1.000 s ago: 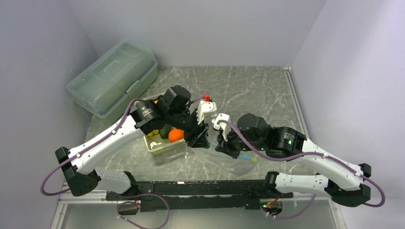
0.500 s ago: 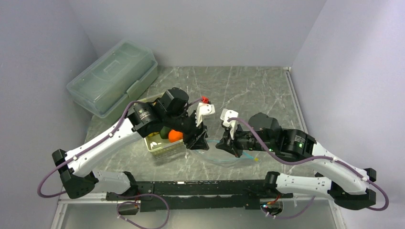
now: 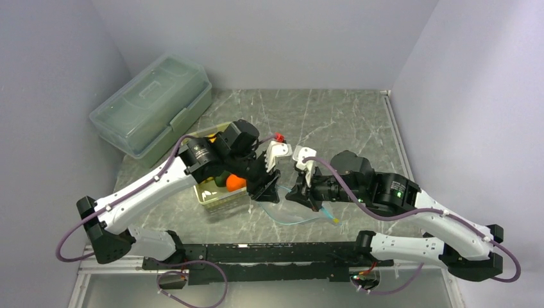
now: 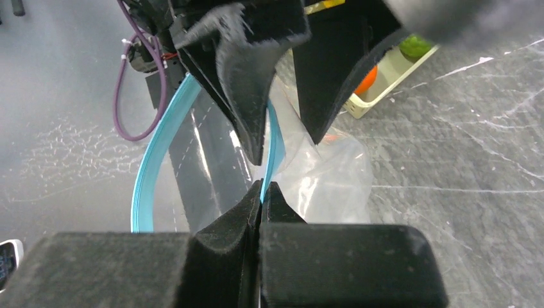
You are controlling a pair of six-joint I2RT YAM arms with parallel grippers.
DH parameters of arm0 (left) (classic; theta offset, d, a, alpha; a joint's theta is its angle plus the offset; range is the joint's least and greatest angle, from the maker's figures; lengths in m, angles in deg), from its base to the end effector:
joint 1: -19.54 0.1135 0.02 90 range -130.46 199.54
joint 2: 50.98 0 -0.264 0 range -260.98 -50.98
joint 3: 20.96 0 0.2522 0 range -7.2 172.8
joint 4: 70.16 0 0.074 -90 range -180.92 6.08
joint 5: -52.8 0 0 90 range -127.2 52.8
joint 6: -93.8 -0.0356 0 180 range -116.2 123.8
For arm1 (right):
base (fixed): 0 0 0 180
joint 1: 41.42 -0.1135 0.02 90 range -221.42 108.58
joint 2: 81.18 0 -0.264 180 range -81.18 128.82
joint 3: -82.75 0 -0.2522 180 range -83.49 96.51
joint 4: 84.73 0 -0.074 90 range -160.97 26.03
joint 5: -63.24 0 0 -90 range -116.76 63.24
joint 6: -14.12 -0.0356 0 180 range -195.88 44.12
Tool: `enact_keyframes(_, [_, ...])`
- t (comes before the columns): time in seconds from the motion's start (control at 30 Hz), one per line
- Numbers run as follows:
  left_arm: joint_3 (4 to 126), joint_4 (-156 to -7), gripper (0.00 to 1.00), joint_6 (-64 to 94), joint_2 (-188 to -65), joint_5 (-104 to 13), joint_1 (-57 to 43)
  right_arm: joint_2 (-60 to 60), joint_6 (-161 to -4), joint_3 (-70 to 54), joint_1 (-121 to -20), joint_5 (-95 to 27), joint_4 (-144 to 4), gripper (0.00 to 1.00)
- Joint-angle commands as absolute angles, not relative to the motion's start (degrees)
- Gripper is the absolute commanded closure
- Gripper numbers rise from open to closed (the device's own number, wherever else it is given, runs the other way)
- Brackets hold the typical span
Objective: Place the food in the zip-top bag and seal the zipper
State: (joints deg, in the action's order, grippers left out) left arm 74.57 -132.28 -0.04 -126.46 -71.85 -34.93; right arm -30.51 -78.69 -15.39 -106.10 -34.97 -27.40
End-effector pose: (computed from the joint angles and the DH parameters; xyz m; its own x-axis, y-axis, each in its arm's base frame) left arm 0.1389 -0.2294 0.3863 -0.3272 0.5531 -0.7662 0.9388 0.0978 -0.3304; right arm 0.0666 0.1527 0.4002 -0.2347 -0.3827 -0.8936 -0.9391 0.3266 0.1068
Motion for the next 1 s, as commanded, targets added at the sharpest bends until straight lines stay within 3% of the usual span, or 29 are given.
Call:
enact_keyframes(0.0, [77.17, -132.22, 0.52, -1.48, -127.71, -72.12, -35.23, -29.64, -79.09, -14.71, -106.19, -37.15, -31.42, 1.0])
enact_keyframes(0.13, [78.4, -132.08, 0.63, -1.51, -128.47, -71.32, -35.22, -29.53, -79.08, -15.18, -106.19, -36.65, -31.76, 1.0])
enact_keyframes(0.37, [80.45, -131.8, 0.67, -1.54, -130.52, -73.45, -35.21, -28.99, -79.24, -15.64, -106.15, -34.17, -31.24, 1.0])
enact_keyframes(0.53, [81.47, -132.96, 1.0, -2.35, -130.85, -74.48, -35.22, -29.26, -79.92, -15.72, -106.19, -29.47, -29.89, 1.0])
enact_keyframes(0.63, [81.21, -132.83, 1.0, -2.53, -130.76, -74.72, -35.21, -29.5, -80.18, -15.72, -106.19, -28.22, -29.18, 0.99])
enact_keyframes(0.8, [79.49, -131.4, 1.0, -1.59, -129.28, -72.32, -35.21, -30.9, -80.81, -15.94, -106.19, -23.22, -26.55, 0.75])
enact_keyframes(0.97, [79.37, -132.15, 1.0, -1.41, -127.85, -71.33, -35.21, -32.5, -81.7, -15.96, -106.19, -21.89, -22.61, 0.66])
